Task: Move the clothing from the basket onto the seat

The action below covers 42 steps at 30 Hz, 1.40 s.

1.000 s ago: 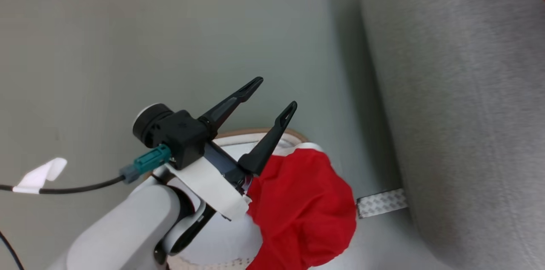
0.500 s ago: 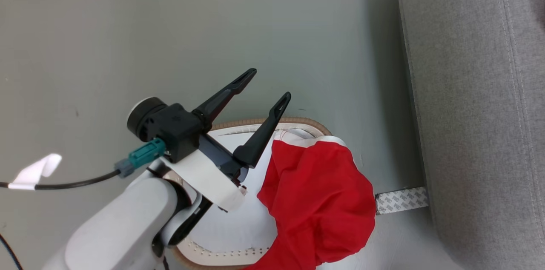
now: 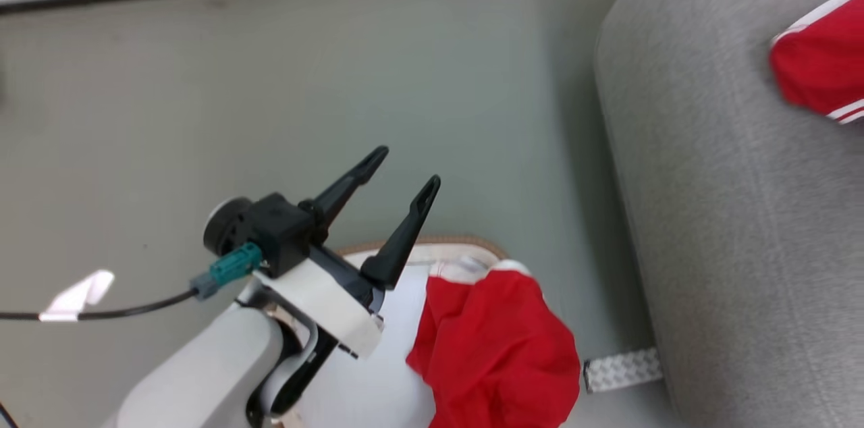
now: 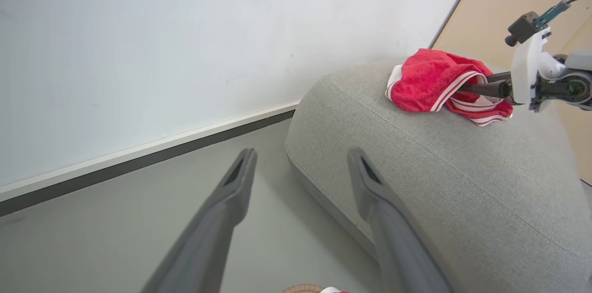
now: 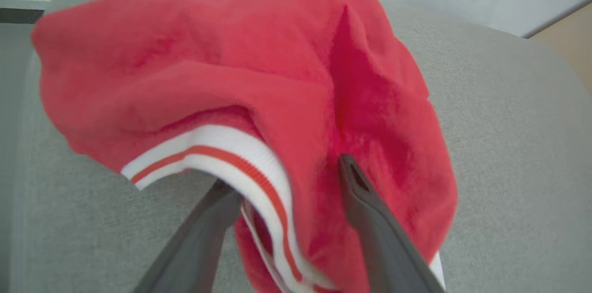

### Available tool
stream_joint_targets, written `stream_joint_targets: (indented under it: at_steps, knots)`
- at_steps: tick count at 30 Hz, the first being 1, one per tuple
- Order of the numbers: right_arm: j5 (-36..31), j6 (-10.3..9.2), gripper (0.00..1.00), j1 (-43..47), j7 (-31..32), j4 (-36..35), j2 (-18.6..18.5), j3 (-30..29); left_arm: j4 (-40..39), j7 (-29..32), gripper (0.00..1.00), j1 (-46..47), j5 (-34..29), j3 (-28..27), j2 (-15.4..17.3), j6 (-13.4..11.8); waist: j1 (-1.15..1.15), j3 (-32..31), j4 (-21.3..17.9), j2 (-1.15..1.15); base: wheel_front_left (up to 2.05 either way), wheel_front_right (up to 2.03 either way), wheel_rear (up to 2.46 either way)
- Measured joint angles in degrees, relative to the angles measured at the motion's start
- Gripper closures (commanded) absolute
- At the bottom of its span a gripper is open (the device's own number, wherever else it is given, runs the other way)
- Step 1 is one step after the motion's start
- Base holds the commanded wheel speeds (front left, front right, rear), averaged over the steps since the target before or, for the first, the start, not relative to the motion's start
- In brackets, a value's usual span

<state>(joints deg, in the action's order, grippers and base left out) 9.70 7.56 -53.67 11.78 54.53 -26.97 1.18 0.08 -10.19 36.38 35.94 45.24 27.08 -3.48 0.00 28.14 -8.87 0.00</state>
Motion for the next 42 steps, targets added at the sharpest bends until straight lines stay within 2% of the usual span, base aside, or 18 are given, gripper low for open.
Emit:
stream_joint_targets:
  at_steps: [5, 12, 17, 21, 26, 30, 32, 36, 42]
  knots:
    - [5.25, 0.0, 0.0, 3.32, 3.05, -1.69, -0.71, 7.21, 1.57, -0.99, 0.0, -3.27, 1.4, -0.08, -0.42, -0.93, 0.0, -5.85, -0.55, 0.0, 0.0, 0.0, 0.0]
    - [13.16, 0.0, 0.0, 8.12, 3.85, -9.96, -5.45, 16.57, 2.7, -2.52, 0.0, -8.34, 4.1, -1.88, -0.47, -3.14, -0.01, -14.53, -1.17, 0.0, 0.0, 0.0, 0.0]
    - [18.33, 0.0, 0.0, 10.11, 1.64, -17.39, -8.28, 19.5, 2.6, -3.53, 0.0, -11.18, 5.16, -4.35, 0.23, -4.88, -0.01, -20.03, -1.28, 0.0, 0.0, 0.0, 0.0]
    - [18.85, 0.0, 0.0, 12.01, -0.96, -21.95, -9.44, 19.97, 2.24, -4.11, 0.0, -13.62, 6.11, -6.73, 0.82, -6.6, -0.02, -23.51, -1.03, 0.0, 0.0, 0.0, 0.0]
    - [18.98, 0.0, 0.0, 16.06, -4.26, -26.59, -7.86, 17.19, 1.54, -4.59, 0.0, -17.24, 6.9, -9.67, 0.88, -8.26, -0.02, -26.26, 0.21, 0.0, 0.0, 0.0, 0.0]
    - [19.2, 0.0, 0.0, 20.9, -7.5, -30.88, -4.04, 12.45, 1.07, -4.79, 0.0, -20.2, 6.9, -12.43, 0.97, -9.54, -0.02, -27.36, 1.71, 0.0, 0.0, 0.0, 0.0]
    - [16.81, 0.0, 0.0, 23.59, -8.86, -33.22, -2.92, 10.79, 0.87, -4.86, 0.0, -21.62, 6.88, -14.05, 1.0, -10.12, -0.01, -27.72, 2.35, 0.0, 0.0, 0.0, 0.0]
    - [12.87, 0.0, 0.0, 29.49, -11.06, -38.71, 2.53, 8.17, -0.4, -4.88, 0.0, -25.1, 5.63, -18.64, 0.19, -10.7, -0.01, -28.2, 3.19, 0.0, 0.0, 0.0, 0.0]
    - [7.45, 0.0, 0.0, 38.15, -14.3, -46.0, 10.39, 4.77, -1.33, -4.89, 0.0, -30.64, -0.69, -24.24, -1.96, -10.58, -0.01, -28.65, 4.06, 0.0, 0.0, 0.0, 0.0]
